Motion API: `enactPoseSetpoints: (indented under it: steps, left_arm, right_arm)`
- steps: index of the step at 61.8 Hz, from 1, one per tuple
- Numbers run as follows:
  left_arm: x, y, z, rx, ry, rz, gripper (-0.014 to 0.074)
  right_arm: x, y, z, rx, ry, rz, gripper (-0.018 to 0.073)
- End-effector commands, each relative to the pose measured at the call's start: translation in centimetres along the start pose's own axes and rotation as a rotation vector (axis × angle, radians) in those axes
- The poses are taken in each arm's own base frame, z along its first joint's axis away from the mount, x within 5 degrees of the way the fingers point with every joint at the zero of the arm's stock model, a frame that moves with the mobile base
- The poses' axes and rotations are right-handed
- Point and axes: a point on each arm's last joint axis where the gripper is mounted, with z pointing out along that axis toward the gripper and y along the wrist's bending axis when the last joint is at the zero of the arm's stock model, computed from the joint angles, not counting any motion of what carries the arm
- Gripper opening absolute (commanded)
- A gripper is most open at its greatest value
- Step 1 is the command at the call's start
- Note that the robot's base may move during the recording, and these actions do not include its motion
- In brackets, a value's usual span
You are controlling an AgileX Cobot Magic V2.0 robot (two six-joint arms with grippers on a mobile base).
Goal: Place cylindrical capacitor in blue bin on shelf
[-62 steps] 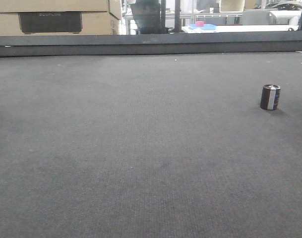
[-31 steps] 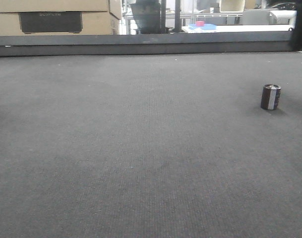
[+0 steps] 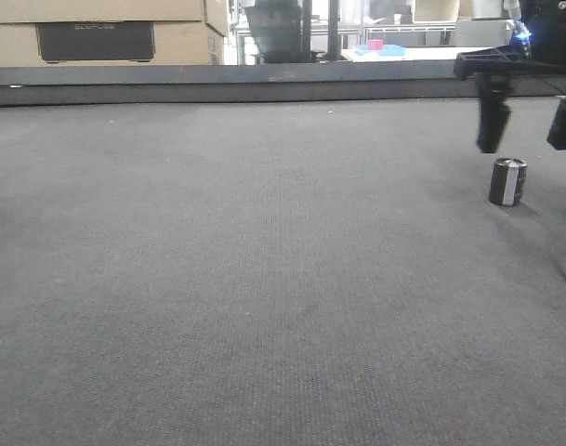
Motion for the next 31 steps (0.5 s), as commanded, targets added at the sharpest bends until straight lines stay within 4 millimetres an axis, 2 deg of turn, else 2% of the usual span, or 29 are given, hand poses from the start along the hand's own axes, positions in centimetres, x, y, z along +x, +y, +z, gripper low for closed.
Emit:
enactPoseSetpoints:
  steps: [1,11,25,31]
  left_arm:
    - [-0.3,0.0,-0.3,0.011,-0.019,-0.027,-0.0111]
    - [-0.3,0.0,-0.3,0.013,-0.016,-0.030,-0.0111]
    - [-0.3,0.0,-0.3,0.013,-0.016,-0.030,-0.0111]
    - [-0.3,0.0,-0.3,0.013,-0.016,-0.030,-0.0111]
  right_arm:
    - [-0.5,0.0,0.5,-0.004,-0.021,0.002,0.0463]
    - [-0.6,-0.1,2.6,-0.001,0.015,0.004,0.0440]
    - [-1.0,-0.1,3.4,-0.001,-0.015,0.005,0.0370]
    - [-1.1,-0.1,4.0,0.001,-0.017,0.005,0.0368]
